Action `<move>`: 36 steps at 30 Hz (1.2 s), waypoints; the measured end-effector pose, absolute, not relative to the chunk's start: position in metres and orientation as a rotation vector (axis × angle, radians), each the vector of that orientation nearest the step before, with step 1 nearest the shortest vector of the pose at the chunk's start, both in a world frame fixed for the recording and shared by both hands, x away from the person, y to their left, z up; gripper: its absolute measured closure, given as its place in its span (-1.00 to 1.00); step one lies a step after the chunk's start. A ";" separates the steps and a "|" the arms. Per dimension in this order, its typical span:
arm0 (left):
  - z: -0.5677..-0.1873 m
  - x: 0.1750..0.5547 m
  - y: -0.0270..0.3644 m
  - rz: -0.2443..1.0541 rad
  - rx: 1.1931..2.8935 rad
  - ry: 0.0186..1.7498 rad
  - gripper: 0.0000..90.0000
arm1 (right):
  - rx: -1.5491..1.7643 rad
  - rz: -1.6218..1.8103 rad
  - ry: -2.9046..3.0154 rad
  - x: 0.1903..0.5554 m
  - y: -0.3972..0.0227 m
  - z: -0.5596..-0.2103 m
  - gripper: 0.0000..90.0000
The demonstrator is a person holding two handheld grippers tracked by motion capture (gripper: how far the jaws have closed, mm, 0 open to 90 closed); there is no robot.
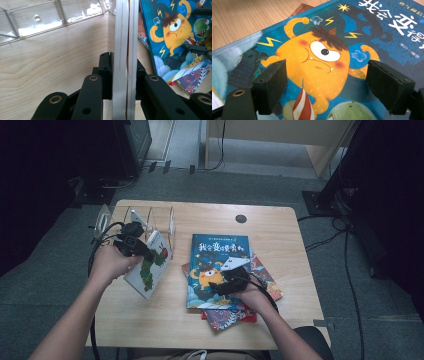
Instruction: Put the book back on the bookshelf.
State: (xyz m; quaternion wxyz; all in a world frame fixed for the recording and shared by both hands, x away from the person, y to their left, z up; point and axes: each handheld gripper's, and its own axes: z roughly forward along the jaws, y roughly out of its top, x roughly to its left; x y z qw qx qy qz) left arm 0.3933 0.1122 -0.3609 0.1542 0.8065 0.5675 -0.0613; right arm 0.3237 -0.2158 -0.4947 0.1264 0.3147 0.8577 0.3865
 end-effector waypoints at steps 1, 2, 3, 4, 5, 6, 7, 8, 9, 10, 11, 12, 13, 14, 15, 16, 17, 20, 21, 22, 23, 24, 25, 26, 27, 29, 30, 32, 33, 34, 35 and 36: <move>-0.360 0.395 0.112 -0.176 2.312 1.633 0.72 | 0.916 1.125 2.497 0.324 -0.216 -0.495 -0.62; -0.360 0.395 0.111 -0.176 2.310 1.637 0.72 | 0.916 1.125 2.497 0.324 -0.216 -0.495 -0.62; -0.359 0.396 0.111 -0.180 2.312 1.640 0.72 | 0.915 1.126 2.497 0.324 -0.216 -0.495 -0.62; -0.358 0.396 0.111 -0.179 2.317 1.640 0.72 | 0.915 1.125 2.497 0.324 -0.216 -0.495 -0.62; -0.358 0.396 0.112 -0.176 2.320 1.642 0.72 | 0.915 1.125 2.497 0.324 -0.216 -0.495 -0.62; -0.357 0.395 0.112 -0.170 2.320 1.641 0.72 | 0.915 1.125 2.497 0.324 -0.216 -0.495 -0.62; -0.356 0.395 0.114 -0.171 2.321 1.642 0.72 | 0.915 1.125 2.497 0.324 -0.216 -0.495 -0.62; -0.356 0.395 0.115 -0.170 2.315 1.645 0.72 | 0.915 1.125 2.497 0.324 -0.216 -0.495 -0.62; -0.355 0.395 0.116 -0.175 2.311 1.654 0.72 | 0.915 1.125 2.496 0.324 -0.216 -0.495 -0.62; -0.355 0.396 0.117 -0.173 2.312 1.658 0.72 | 0.915 1.125 2.497 0.324 -0.216 -0.495 -0.62; -0.354 0.396 0.117 -0.169 2.312 1.664 0.72 | 0.914 1.126 2.495 0.324 -0.216 -0.495 -0.62; -0.354 0.398 0.117 -0.168 2.317 1.668 0.72 | 0.914 1.127 2.495 0.324 -0.216 -0.495 -0.62; -0.354 0.400 0.116 -0.165 2.313 1.677 0.72 | 0.914 1.127 2.495 0.324 -0.215 -0.495 -0.62; -0.354 0.401 0.115 -0.163 2.309 1.683 0.72 | 0.914 1.126 2.494 0.324 -0.215 -0.495 -0.62; -0.354 0.403 0.114 -0.162 2.310 1.685 0.72 | 0.914 1.126 2.494 0.324 -0.215 -0.495 -0.62; -0.354 0.405 0.113 -0.159 2.312 1.685 0.72 | 0.914 1.126 2.494 0.324 -0.215 -0.495 -0.62; -0.354 0.406 0.111 -0.158 2.314 1.685 0.72 | 0.914 1.127 2.494 0.324 -0.215 -0.495 -0.62; -0.353 0.413 0.105 -0.163 2.318 1.692 0.72 | 0.914 1.126 2.495 0.324 -0.215 -0.495 -0.62; -0.353 0.415 0.104 -0.159 2.315 1.697 0.72 | 0.913 1.125 2.495 0.324 -0.216 -0.495 -0.62; -0.354 0.418 0.103 -0.157 2.314 1.703 0.72 | 0.913 1.125 2.495 0.324 -0.216 -0.495 -0.62; -0.353 0.420 0.102 -0.157 2.315 1.707 0.73 | 0.914 1.125 2.494 0.324 -0.216 -0.495 -0.62; -0.354 0.421 0.101 -0.151 2.315 1.713 0.73 | 0.914 1.125 2.494 0.324 -0.215 -0.495 -0.62; -0.353 0.424 0.100 -0.144 2.319 1.722 0.73 | 0.914 1.125 2.494 0.324 -0.215 -0.495 -0.62; -0.353 0.426 0.100 -0.140 2.319 1.730 0.73 | 0.914 1.125 2.494 0.324 -0.215 -0.495 -0.62; -0.353 0.427 0.099 -0.135 2.321 1.735 0.73 | 0.914 1.125 2.494 0.324 -0.215 -0.495 -0.62; -0.352 0.431 0.098 -0.137 2.325 1.741 0.73 | 0.914 1.125 2.494 0.324 -0.215 -0.495 -0.62; -0.352 0.433 0.098 -0.134 2.321 1.749 0.73 | 0.913 1.125 2.495 0.324 -0.215 -0.495 -0.62; -0.351 0.437 0.097 -0.130 2.321 1.756 0.73 | 0.913 1.125 2.495 0.324 -0.216 -0.495 -0.62; -0.351 0.438 0.097 -0.126 2.318 1.761 0.73 | 0.913 1.125 2.495 0.324 -0.215 -0.495 -0.62; -0.351 0.440 0.097 -0.126 2.319 1.765 0.73 | 0.913 1.125 2.495 0.324 -0.216 -0.495 -0.62; -0.351 0.442 0.097 -0.124 2.317 1.768 0.73 | 0.914 1.125 2.495 0.324 -0.215 -0.495 -0.62; -0.351 0.444 0.096 -0.122 2.316 1.771 0.73 | 0.913 1.125 2.495 0.324 -0.215 -0.495 -0.62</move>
